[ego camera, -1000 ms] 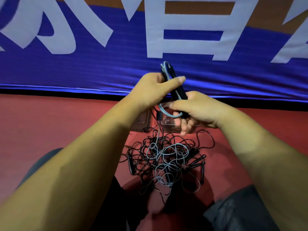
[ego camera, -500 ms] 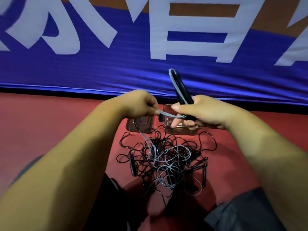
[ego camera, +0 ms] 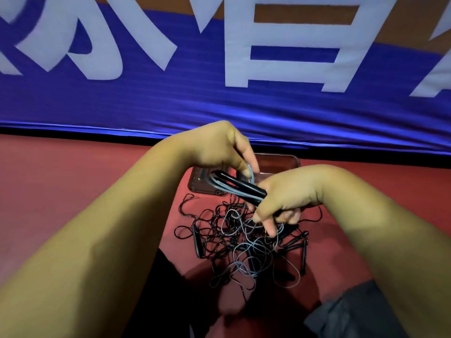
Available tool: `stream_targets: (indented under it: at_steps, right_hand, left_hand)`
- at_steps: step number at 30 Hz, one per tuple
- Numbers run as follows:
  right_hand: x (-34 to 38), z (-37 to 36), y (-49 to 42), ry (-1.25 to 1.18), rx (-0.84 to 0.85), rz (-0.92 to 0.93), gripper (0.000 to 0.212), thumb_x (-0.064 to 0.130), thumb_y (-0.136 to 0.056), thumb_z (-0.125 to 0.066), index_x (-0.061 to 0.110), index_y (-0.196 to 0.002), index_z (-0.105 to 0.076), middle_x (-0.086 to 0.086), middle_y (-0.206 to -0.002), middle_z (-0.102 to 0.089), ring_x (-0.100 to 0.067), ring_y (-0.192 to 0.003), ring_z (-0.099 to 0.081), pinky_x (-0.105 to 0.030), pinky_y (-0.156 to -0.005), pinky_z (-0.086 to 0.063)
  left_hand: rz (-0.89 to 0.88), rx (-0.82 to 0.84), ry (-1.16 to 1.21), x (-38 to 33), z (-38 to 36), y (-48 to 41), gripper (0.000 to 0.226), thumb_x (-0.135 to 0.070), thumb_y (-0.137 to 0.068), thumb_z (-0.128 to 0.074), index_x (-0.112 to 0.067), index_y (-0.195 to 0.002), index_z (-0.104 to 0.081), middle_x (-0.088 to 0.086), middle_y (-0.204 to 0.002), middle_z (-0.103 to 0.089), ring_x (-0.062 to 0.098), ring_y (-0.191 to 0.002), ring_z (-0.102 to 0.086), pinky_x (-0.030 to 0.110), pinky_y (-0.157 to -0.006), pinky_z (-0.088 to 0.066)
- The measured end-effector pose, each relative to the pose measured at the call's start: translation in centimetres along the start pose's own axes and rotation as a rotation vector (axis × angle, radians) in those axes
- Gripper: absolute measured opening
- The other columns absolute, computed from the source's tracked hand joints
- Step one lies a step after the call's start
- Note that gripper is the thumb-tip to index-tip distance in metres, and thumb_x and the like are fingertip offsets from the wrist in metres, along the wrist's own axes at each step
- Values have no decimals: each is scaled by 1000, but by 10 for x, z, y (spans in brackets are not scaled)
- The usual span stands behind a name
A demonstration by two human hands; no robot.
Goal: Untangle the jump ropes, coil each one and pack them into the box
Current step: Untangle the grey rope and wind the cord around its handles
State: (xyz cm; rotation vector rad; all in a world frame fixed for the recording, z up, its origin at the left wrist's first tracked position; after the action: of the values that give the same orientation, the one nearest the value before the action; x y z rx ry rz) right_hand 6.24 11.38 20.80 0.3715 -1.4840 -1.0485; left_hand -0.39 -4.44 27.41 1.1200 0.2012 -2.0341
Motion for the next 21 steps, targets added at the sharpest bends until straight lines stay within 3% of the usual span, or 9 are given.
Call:
stream_targets:
  at_steps: [3,7,10,12,14,17,19,21]
  right_hand:
    - [-9,12,-2,94,-171,-118,32,21,-100,-67,-2,-80,-74,-12,-56,-50,-16,-44,-34,-23,-45,-33]
    - [-9,24,5,140,-406,-236,28,16,-103,-59,-6,-88,-68,-2,-53,-66,-15,-40,-42,-22,-46,-43]
    - [-13,33,7,56,-525,-270,20,12,-104,-52,-5,-98,-61,-9,-71,-78,-20,-44,-43,-24,-47,-42]
    - [-14,42,7,28,-649,-266,22,10,-102,-50,-5,-99,-65,-10,-72,-79,-21,-43,-48,-26,-49,-44]
    - [-12,53,8,69,-830,-231,26,14,-99,-52,-1,-93,-72,-5,-62,-75,-24,-43,-59,-27,-50,-49]
    - [-6,66,13,103,-1065,-131,16,25,-91,-59,12,-92,-67,-7,-70,-76,-28,-58,-70,-34,-56,-54]
    - [-4,70,15,88,-1123,-76,18,30,-91,-61,16,-101,-58,-8,-85,-73,-29,-69,-69,-35,-59,-49]
    - [-1,71,18,99,-1150,-19,20,31,-94,-63,16,-103,-52,-4,-85,-70,-23,-69,-67,-33,-57,-43]
  left_hand:
    - [-59,-46,-227,-9,-5,-5,21,-17,-79,-89,-30,-95,-85,-11,-91,-74,7,-83,-70,27,-79,-55]
    - [-168,-88,-483,-19,-15,-6,32,-9,-85,-76,-33,-105,-83,-17,-99,-74,1,-89,-67,25,-84,-53]
    - [-155,-129,-555,-21,-24,-8,38,-10,-87,-71,-33,-116,-78,-15,-106,-76,-1,-88,-62,7,-76,-44]
    - [-125,-209,-557,-21,-29,-12,38,-17,-87,-76,-27,-124,-71,-9,-105,-75,8,-90,-64,15,-74,-46]
    - [25,-261,-525,-18,-32,-14,36,-23,-86,-79,-16,-119,-65,0,-100,-73,20,-91,-67,31,-72,-47]
    - [220,-132,-212,-9,-42,-17,9,-15,-98,-67,-8,-103,-65,6,-86,-76,21,-71,-72,33,-65,-55]
    - [274,6,64,-2,-48,-15,23,9,-97,-50,-7,-110,-62,8,-91,-77,18,-68,-72,37,-68,-58]
    - [256,103,185,2,-46,-13,40,20,-91,-43,-2,-119,-60,16,-107,-76,21,-88,-72,41,-78,-56]
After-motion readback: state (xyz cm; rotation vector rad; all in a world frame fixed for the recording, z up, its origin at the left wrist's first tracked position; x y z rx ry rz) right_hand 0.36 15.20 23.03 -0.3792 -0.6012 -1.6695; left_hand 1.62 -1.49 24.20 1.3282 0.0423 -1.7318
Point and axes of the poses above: each hand's wrist, its own y-axis away from the middle knuckle, its own z-axis out of the back of the hand, x = y × z, the point moved 4 cm from there along -y, towards the middle knuckle
